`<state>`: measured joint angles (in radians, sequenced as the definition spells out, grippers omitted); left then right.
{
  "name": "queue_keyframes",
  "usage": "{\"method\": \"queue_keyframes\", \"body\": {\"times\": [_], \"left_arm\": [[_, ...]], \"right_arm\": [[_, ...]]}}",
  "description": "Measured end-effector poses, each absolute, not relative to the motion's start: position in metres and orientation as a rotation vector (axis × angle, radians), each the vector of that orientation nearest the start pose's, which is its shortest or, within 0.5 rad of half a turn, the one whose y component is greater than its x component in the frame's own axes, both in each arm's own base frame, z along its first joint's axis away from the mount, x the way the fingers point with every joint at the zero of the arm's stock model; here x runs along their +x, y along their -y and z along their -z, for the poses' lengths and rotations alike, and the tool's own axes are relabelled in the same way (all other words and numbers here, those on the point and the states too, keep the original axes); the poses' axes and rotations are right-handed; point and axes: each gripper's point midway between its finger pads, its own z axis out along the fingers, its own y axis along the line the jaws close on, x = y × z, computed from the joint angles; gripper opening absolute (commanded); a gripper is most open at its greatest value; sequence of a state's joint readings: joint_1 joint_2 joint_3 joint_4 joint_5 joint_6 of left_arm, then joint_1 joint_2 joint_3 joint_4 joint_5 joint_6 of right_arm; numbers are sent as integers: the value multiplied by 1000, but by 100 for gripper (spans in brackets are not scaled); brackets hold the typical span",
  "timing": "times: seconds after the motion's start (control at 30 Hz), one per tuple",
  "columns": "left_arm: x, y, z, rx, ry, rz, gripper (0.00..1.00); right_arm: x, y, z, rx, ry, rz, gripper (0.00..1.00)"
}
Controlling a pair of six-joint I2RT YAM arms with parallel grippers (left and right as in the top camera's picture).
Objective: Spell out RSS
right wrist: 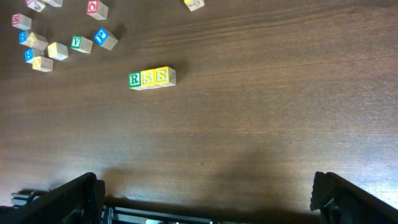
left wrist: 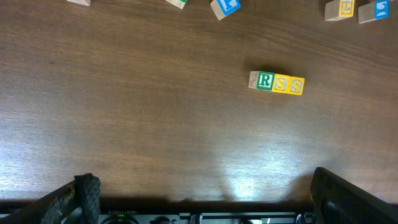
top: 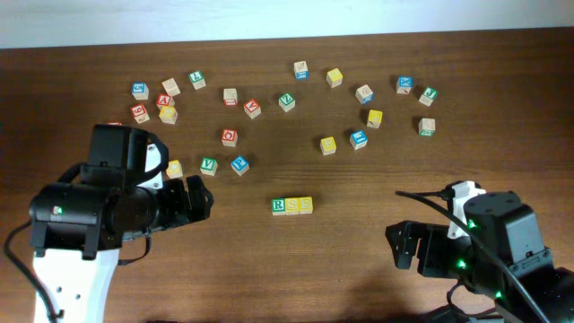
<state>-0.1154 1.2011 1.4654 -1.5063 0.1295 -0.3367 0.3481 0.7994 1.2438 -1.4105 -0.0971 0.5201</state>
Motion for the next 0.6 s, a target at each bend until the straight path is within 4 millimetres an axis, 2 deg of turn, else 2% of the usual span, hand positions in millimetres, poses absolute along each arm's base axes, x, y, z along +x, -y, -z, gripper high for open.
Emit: {"method": "queue_keyframes", "body": {"times": [0.47, 0.53, 0.6], "left_arm": [[221, 48, -249, -283, -2823, 285, 99], [221, 48, -249, -283, -2822, 285, 99], [221, 48, -249, -283, -2821, 285, 99]], "right_arm": [[156, -71, -260, 186, -2584, -430, 98], [157, -58, -260, 206, -2548, -350, 98], [169, -55, -264, 90, -2393, -316, 98]]}}
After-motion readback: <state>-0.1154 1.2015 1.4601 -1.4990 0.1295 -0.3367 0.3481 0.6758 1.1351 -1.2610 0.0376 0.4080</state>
